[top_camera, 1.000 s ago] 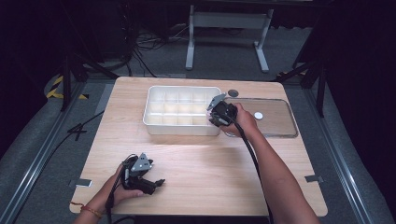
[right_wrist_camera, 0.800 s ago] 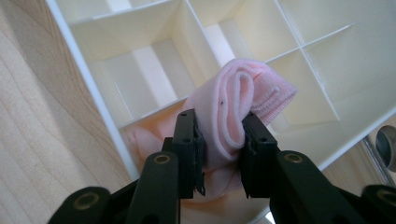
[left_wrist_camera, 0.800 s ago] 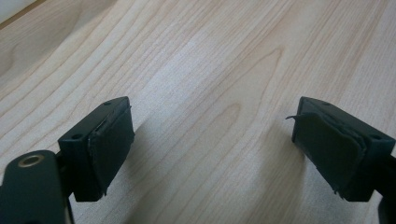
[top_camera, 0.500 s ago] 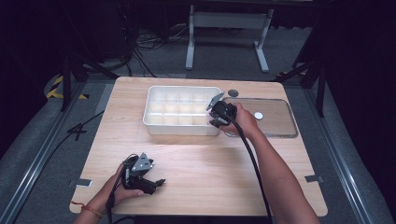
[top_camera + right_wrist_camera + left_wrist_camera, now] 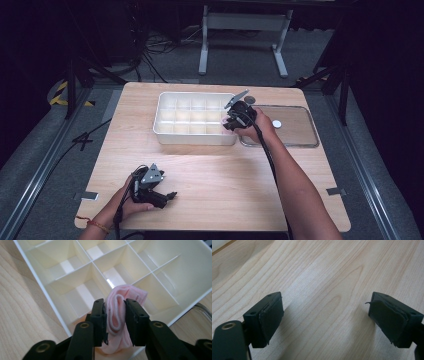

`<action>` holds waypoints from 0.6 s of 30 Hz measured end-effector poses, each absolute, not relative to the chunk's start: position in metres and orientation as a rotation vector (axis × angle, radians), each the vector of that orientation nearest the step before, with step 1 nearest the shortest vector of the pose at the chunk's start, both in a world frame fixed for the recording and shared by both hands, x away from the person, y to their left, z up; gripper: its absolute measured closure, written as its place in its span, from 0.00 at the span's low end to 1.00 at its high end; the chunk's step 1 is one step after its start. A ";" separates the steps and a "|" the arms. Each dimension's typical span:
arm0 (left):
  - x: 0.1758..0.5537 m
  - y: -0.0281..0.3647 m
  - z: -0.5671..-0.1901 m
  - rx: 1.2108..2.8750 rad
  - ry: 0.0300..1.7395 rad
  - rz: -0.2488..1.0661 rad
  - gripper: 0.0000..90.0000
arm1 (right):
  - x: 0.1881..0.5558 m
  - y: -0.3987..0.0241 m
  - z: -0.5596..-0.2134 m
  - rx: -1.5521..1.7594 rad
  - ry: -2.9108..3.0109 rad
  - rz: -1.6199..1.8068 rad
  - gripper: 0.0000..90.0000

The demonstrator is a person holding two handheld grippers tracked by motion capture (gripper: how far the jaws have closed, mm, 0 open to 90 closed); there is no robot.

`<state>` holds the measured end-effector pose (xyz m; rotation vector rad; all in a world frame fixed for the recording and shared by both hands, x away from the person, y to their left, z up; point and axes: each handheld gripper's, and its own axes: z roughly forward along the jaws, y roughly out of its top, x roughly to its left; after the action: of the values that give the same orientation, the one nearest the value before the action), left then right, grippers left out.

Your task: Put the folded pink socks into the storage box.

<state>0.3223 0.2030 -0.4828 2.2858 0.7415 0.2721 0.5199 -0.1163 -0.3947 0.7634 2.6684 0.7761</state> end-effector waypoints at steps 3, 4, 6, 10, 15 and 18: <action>0.322 0.203 -0.483 2.279 0.742 0.276 0.14 | 0.522 -0.114 -0.399 0.771 2.678 0.753 0.83; 0.322 0.203 -0.483 2.280 0.742 0.276 0.14 | 0.522 -0.114 -0.400 0.776 2.676 0.750 0.84; 0.322 0.203 -0.483 2.280 0.742 0.276 0.14 | 0.523 -0.115 -0.400 0.784 2.686 0.750 0.85; 0.322 0.203 -0.483 2.280 0.742 0.276 0.14 | 0.525 -0.116 -0.404 0.796 2.697 0.725 0.87; 0.322 0.203 -0.483 2.282 0.741 0.277 0.14 | 0.525 -0.111 -0.409 0.776 2.728 0.664 0.88; 0.322 0.203 -0.483 2.284 0.740 0.277 0.14 | 0.525 -0.106 -0.415 0.777 2.753 0.604 0.88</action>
<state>0.3223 0.2029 -0.4831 2.2838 0.7402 0.2766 0.5254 -0.1061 -0.4151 0.7770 2.7528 0.6037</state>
